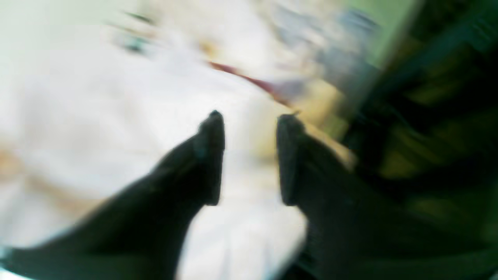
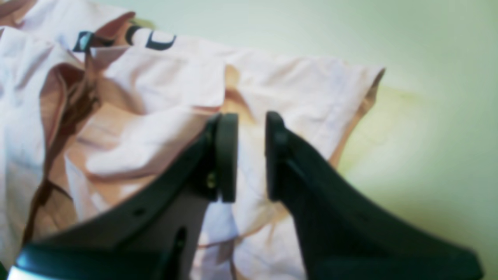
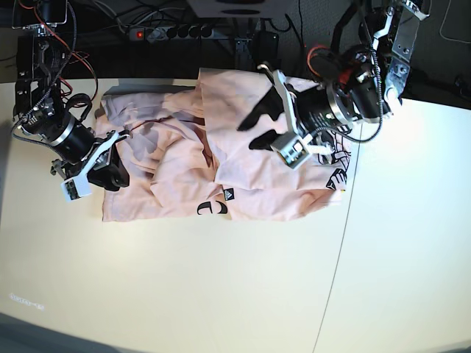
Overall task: Fold the T-shirt properly
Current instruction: 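Lay the lifted fabric over the shirt with the left gripper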
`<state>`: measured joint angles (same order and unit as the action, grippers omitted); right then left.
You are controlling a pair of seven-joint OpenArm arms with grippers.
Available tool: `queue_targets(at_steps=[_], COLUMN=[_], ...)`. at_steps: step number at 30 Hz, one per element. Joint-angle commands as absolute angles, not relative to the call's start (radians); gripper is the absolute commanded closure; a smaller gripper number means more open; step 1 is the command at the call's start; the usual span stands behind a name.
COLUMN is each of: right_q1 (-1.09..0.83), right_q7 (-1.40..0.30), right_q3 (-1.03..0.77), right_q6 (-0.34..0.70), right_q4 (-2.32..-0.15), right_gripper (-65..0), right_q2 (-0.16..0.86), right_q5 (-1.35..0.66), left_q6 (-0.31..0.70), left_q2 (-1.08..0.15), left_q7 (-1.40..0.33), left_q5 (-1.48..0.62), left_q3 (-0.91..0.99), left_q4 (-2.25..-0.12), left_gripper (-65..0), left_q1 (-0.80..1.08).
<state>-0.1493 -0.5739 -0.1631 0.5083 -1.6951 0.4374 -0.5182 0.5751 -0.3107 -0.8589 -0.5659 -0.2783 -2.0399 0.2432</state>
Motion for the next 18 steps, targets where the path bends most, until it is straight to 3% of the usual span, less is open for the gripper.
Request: queue_targets(at_steps=[1,4,8,12,18], right_q1=[-0.136,-0.136,-0.136,-0.136,-0.136], right_q7=[-0.550,-0.550,-0.550,-0.549,-0.550], right_q3=[-0.173,-0.173,-0.173,-0.173,-0.173], right_q6=[0.580,0.580,0.580,0.581,0.581], right_q4=[-1.713,-1.713,-1.713,-1.713,-1.713], right_gripper=[-13.5,-13.5,-12.9,0.0,0.0], right_q2=[0.453,0.453,0.451,0.451,0.451], right_q5=[-0.531,-0.531,-0.531,-0.531,-0.531], left_q6=[0.599,0.599,0.599,0.599,0.599], left_q2=[-0.313,-0.313,-0.313,-0.313,-0.313], left_q7=[-0.834,-0.817,-0.734,-0.689,-0.681], left_q5=[-0.579,-0.580,-0.579,-0.545,-0.519], left_q3=[-0.244,-0.150,-0.084,-0.084,-0.084], left_q4=[-2.058,-2.054,-1.987,-1.827,-1.600], left_gripper=[-13.8,0.0,0.0,0.0,0.0], left_q1=[0.223,0.188,0.179,0.153,0.042])
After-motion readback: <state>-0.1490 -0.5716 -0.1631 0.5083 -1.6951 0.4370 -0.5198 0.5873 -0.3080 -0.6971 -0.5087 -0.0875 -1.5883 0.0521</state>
